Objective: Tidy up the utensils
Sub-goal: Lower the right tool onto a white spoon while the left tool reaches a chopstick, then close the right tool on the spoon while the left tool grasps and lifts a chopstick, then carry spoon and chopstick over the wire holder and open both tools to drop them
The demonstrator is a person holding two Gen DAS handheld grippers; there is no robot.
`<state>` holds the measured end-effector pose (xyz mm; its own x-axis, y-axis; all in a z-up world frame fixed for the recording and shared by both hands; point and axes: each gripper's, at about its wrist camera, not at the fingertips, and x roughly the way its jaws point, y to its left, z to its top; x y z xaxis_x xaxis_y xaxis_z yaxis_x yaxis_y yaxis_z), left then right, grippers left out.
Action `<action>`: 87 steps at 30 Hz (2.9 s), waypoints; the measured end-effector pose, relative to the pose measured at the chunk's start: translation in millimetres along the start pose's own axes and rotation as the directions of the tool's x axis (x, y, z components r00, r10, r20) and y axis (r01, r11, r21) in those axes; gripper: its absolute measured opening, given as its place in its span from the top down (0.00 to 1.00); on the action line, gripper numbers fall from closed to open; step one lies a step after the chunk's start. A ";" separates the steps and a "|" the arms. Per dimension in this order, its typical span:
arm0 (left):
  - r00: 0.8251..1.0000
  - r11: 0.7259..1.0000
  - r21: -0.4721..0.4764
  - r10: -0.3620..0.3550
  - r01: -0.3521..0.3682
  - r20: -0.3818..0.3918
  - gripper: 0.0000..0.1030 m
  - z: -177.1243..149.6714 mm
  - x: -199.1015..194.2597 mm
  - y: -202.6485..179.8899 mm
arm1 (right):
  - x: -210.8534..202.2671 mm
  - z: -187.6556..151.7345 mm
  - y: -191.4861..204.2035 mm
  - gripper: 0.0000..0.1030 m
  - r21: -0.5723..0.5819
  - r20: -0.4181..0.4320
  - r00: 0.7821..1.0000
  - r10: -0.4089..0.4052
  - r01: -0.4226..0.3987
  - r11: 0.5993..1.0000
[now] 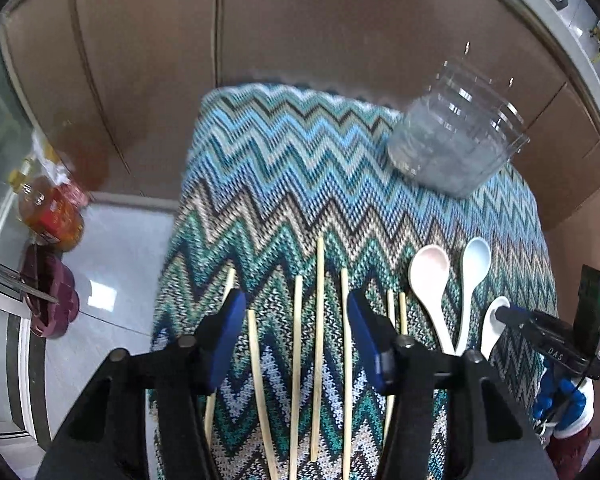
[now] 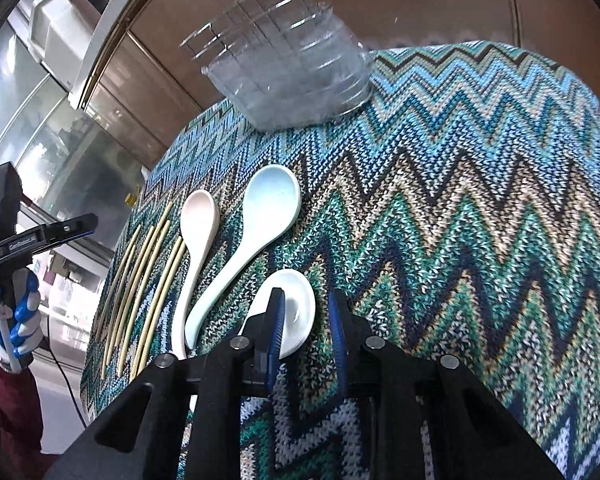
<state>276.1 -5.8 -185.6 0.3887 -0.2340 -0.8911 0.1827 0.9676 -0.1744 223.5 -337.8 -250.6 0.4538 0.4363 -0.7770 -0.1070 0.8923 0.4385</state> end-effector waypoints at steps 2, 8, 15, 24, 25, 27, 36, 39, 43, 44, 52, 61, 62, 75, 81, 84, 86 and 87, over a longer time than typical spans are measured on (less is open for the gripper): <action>0.999 1.000 0.009 -0.006 0.006 -0.033 0.54 2.4 10.8 -0.6 | 1.7 1.0 -3.3 0.81 0.002 -0.007 1.000 0.020 -0.020 1.000; 0.989 1.000 -0.003 -0.015 0.015 -0.150 0.63 8.8 46.7 3.8 | 4.7 5.6 -8.0 0.85 -0.003 -0.026 0.997 0.076 -0.076 0.997; 0.976 1.000 -0.014 -0.021 0.018 -0.216 0.70 9.9 67.0 8.4 | 9.1 5.3 -8.2 0.86 -0.016 -0.042 0.993 0.106 -0.107 0.994; 0.970 0.997 0.066 0.048 -0.033 -0.237 0.82 17.4 82.0 -8.1 | 16.3 11.8 -4.0 0.86 -0.036 -0.060 0.991 0.116 -0.119 0.992; 0.970 0.996 0.076 0.055 -0.038 -0.235 0.85 17.8 83.6 -12.1 | 17.5 13.5 -2.3 0.86 -0.039 -0.062 0.991 0.116 -0.119 0.992; 0.971 0.995 0.086 0.062 -0.043 -0.232 0.90 17.7 85.4 -17.5 | 19.2 15.4 -0.7 0.88 -0.046 -0.063 0.991 0.116 -0.119 0.992; 0.988 1.000 0.012 0.018 -0.016 -0.154 0.95 13.1 62.8 -7.5 | 8.6 6.6 1.1 0.91 -0.090 -0.030 0.993 0.115 -0.118 0.989; 0.996 1.000 -0.004 -0.005 0.005 -0.090 0.95 7.4 40.5 -3.7 | -2.4 1.7 6.9 0.92 -0.109 -0.005 0.995 0.101 -0.101 0.989; 0.999 0.999 -0.022 -0.038 0.039 0.023 0.96 -3.0 3.2 0.8 | -27.1 -6.8 19.4 0.93 -0.138 0.043 0.997 0.064 -0.058 0.989; 0.997 0.999 -0.023 -0.044 0.045 0.059 0.96 -6.7 -9.0 1.9 | -34.9 -9.5 24.3 0.93 -0.148 0.058 0.997 0.054 -0.045 0.988; 0.957 0.995 -0.043 -0.077 0.093 0.281 0.96 -13.1 -85.4 -1.6 | -94.8 -24.2 59.3 0.93 -0.213 0.188 0.982 -0.019 0.060 0.975; 0.842 0.988 -0.037 -0.110 0.152 0.529 0.96 33.1 -160.6 -37.4 | -148.7 15.6 101.3 0.93 -0.271 0.360 0.930 -0.074 0.180 0.946; 0.826 0.987 -0.034 -0.112 0.156 0.553 0.96 42.1 -166.3 -42.9 | -154.4 26.6 105.1 0.93 -0.273 0.387 0.918 -0.083 0.200 0.941; 0.648 0.973 -0.081 -0.080 0.215 0.757 0.96 167.5 -151.1 -117.8 | -152.3 154.9 124.6 0.93 -0.235 0.601 0.773 -0.204 0.414 0.879; 0.615 0.979 -0.122 -0.003 0.162 0.789 0.95 183.3 -101.2 -133.9 | -118.2 176.9 109.1 0.93 -0.212 0.613 0.746 -0.259 0.472 0.856; 0.613 0.983 -0.133 0.027 0.128 0.790 0.95 185.3 -73.1 -140.6 | -97.0 178.2 101.9 0.93 -0.209 0.611 0.740 -0.280 0.492 0.845; 0.603 0.985 -0.144 0.055 0.100 0.796 0.95 184.9 -59.4 -142.8 | -85.4 177.0 98.1 0.93 -0.206 0.608 0.738 -0.293 0.503 0.839; 0.601 0.985 -0.147 0.063 0.092 0.797 0.96 183.1 -53.4 -144.0 | -78.4 177.1 95.8 0.93 -0.205 0.606 0.738 -0.298 0.506 0.838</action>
<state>394.5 -150.1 -36.2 0.9646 -0.1557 -0.2127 0.0830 0.9453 -0.3156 334.4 -307.0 -67.7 0.9026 -0.0142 -0.4302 -0.0410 0.9921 -0.1187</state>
